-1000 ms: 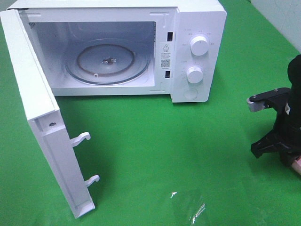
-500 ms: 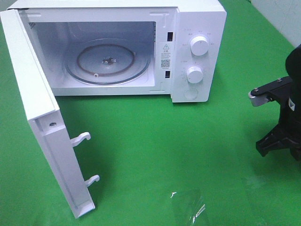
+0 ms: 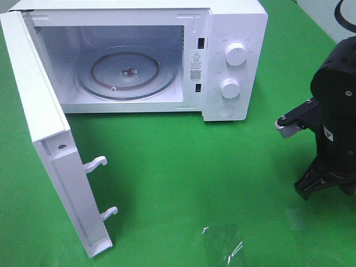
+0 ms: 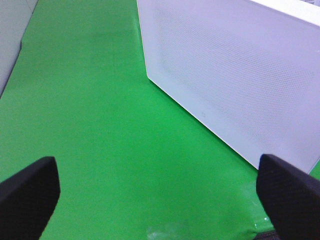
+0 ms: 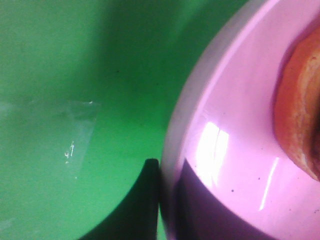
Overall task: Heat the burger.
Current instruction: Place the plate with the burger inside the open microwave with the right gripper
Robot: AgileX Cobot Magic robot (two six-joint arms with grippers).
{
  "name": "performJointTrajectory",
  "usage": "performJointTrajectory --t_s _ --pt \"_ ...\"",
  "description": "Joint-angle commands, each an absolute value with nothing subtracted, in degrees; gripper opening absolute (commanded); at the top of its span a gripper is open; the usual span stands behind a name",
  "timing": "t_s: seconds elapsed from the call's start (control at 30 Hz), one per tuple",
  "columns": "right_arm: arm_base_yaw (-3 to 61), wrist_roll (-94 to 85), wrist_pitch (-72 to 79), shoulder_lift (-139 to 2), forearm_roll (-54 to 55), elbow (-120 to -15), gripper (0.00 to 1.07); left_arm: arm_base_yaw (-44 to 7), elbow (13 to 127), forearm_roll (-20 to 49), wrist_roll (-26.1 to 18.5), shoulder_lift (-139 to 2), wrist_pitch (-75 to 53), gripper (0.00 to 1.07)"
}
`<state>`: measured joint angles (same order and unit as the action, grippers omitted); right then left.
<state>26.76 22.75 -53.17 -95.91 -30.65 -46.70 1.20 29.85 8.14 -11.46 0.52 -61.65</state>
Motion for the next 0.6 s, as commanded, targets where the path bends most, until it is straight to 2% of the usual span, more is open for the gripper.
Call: performJointTrajectory --t_s 0.03,0.6 --pt "29.51 24.12 -56.49 -95.34 -34.84 -46.52 0.00 0.86 29.74 8.42 -11.17 1.32 -61.54 1.00" --pt "43.14 24.12 -59.99 -95.34 -33.92 -46.52 0.01 0.86 29.74 8.42 -11.17 1.32 -61.54 1.00"
